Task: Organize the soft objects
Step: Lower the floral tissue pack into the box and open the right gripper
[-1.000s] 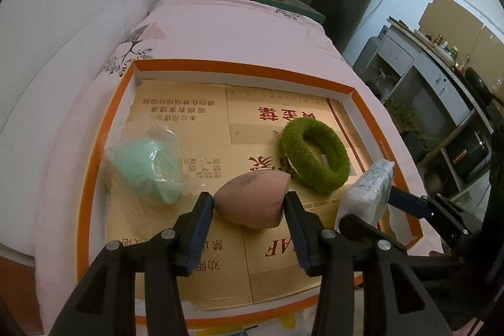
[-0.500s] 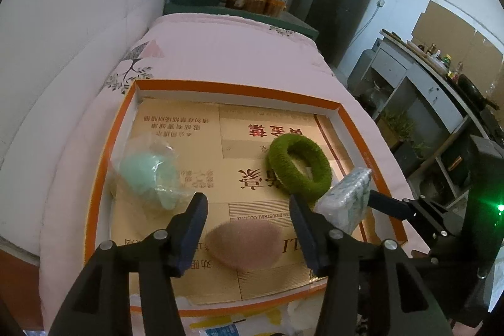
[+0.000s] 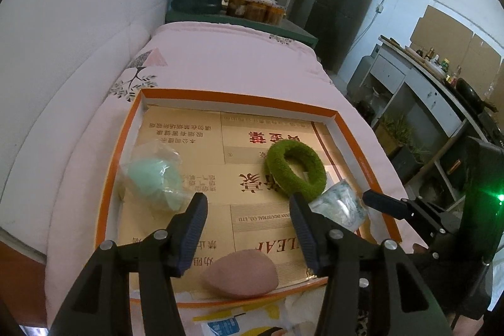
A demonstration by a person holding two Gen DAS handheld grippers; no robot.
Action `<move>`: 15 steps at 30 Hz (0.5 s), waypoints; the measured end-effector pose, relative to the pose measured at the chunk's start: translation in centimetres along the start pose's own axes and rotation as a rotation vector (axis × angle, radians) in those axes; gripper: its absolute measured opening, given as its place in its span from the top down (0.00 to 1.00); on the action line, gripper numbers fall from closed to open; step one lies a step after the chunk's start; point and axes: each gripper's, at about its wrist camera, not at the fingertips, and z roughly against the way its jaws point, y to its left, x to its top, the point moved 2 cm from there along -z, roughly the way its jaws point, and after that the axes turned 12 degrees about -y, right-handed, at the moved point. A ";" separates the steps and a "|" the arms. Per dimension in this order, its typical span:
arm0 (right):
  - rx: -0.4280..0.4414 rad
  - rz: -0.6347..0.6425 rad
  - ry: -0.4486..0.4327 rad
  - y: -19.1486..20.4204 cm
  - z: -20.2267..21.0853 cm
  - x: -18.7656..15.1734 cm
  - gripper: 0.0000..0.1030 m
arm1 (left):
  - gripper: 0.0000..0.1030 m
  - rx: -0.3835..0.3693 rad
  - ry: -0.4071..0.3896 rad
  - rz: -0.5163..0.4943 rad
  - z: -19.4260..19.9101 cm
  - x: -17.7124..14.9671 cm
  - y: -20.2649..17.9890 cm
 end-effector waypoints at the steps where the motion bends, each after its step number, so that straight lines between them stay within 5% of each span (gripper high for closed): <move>1: 0.005 -0.001 -0.005 0.1 0.1 0.1 0.21 | 0.48 0.000 -0.002 0.000 0.1 0.0 0.0; 15: -0.014 -0.007 -0.048 0.3 2.4 0.5 0.21 | 0.48 0.004 -0.027 0.005 1.8 0.1 0.0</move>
